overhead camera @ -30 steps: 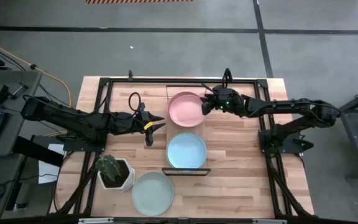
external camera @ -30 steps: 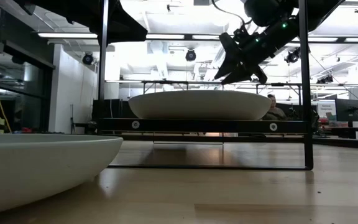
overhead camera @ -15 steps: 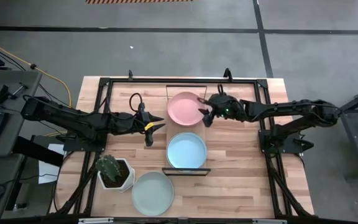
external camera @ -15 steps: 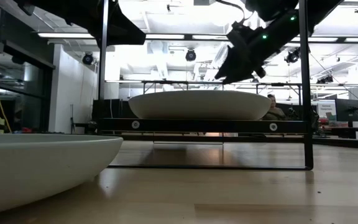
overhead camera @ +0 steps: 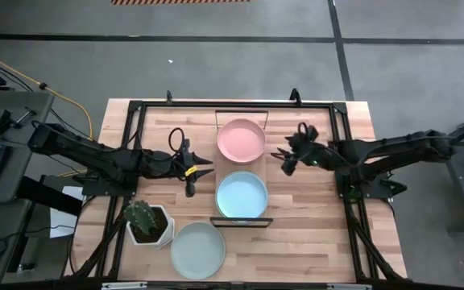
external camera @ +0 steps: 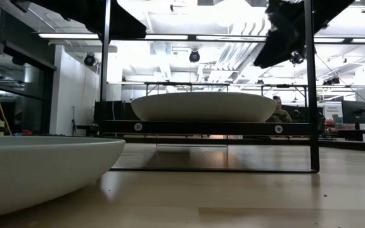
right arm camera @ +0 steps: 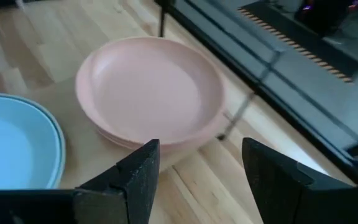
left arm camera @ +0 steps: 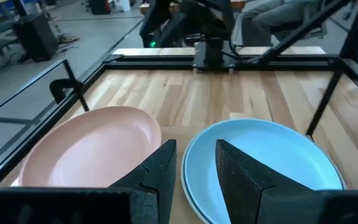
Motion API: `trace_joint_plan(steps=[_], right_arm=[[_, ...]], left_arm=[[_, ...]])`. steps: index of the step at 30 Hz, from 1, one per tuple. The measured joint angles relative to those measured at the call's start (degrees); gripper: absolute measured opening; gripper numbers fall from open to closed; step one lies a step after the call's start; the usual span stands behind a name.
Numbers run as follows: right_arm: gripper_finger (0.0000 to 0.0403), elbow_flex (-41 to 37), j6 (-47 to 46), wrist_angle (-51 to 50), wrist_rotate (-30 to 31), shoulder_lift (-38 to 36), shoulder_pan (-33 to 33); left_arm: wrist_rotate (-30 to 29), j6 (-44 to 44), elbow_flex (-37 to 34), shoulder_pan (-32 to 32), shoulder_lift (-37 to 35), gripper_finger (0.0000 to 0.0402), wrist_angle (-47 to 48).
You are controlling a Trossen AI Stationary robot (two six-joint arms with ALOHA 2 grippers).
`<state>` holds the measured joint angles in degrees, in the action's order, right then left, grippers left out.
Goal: Place and stack plates onto a shelf
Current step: Stack the gray plate on top of the blue on the shelf
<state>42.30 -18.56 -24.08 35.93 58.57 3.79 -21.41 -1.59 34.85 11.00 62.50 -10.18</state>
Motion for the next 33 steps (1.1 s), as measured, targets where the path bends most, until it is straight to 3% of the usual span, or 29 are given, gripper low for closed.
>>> trace_joint_plan(steps=[7, 16, 19, 23, 25, 29, 33], right_arm=[[0.0211, 0.0, -8.3, -9.2, 9.5, -5.0, 9.0], [0.021, 0.0, -16.2, -15.0, 18.3, -3.3, 17.8], [0.021, -0.1, -18.5, -16.1, 19.7, -2.7, 19.5], [0.021, -0.1, -18.9, -15.9, 20.4, -2.6, 20.8], [0.021, -0.1, -19.0, -16.0, 20.7, -2.6, 21.0], [0.021, -0.1, -19.0, -16.3, 20.7, -2.6, 21.1], [0.021, -0.1, -19.0, -16.9, 20.6, -2.6, 21.1]], left_arm=[[0.0, 2.5, 0.0, 1.1, 0.0, 0.0104, -0.1], [1.7, 4.3, 0.5, 2.0, 0.0, 0.0104, 2.1], [1.9, 4.0, 5.5, 2.8, 0.0, 0.0104, 10.8], [2.0, 0.9, 15.4, 3.1, 2.1, 0.0104, 29.4], [4.8, -0.7, 19.7, 3.1, 3.6, 0.0104, 35.7], [14.6, -6.0, 25.8, 4.3, 6.5, 0.0116, 42.5], [15.8, -8.4, 29.2, 9.6, 10.5, 0.0143, 45.5]])
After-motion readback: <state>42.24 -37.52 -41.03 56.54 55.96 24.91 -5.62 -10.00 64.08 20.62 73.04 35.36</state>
